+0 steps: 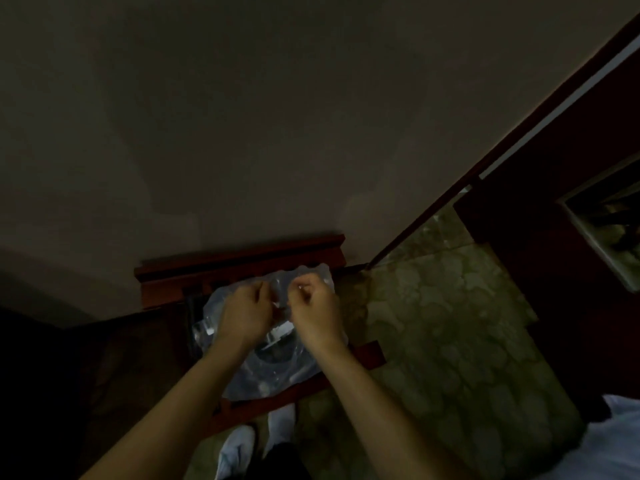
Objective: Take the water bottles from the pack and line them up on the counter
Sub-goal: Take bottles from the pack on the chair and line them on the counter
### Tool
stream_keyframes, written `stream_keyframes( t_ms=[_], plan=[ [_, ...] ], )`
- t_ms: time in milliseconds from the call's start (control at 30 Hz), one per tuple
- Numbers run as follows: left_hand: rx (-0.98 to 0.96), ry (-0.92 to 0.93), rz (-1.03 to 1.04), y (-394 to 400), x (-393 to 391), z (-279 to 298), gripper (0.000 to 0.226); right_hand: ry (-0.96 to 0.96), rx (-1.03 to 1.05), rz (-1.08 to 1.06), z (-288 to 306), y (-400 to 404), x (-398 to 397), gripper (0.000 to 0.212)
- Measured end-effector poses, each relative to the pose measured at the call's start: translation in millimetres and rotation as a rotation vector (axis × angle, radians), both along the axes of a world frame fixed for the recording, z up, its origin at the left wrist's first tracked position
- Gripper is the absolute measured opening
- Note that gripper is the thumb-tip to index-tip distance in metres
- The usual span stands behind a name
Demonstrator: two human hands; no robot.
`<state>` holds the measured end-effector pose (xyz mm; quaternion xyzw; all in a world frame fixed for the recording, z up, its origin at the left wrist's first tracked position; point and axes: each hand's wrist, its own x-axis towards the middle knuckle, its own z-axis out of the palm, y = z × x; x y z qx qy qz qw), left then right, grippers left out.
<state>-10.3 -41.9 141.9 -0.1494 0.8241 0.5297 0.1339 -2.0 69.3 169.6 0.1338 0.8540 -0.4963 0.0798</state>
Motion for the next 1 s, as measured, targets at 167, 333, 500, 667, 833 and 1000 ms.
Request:
stream_keyframes(
  t_ms=[167, 333, 500, 667, 833, 1000],
  plan=[
    [0.023, -0.133, 0.064, 19, -12, -35, 0.040, -0.144, 0.031, 0.109, -45, 16, -12, 0.008],
    [-0.023, -0.319, -0.008, 41, -20, -81, 0.029, -0.328, 0.062, 0.209, -97, 35, -26, 0.014],
    [-0.093, -0.462, -0.109, 45, -21, -133, 0.031, -0.524, 0.091, 0.295, -146, 45, -24, 0.028],
    [-0.222, -0.537, -0.314, 46, -22, -180, 0.031, -0.654, 0.064, 0.363, -177, 44, -16, 0.030],
    [-0.316, -0.592, -0.396, 52, -28, -216, 0.047, -0.768, 0.040, 0.351, -195, 41, -17, 0.034],
    [-0.301, -0.644, -0.343, 46, -25, -256, 0.058, -0.792, 0.050, 0.340, -202, 32, -21, 0.042]
  ],
)
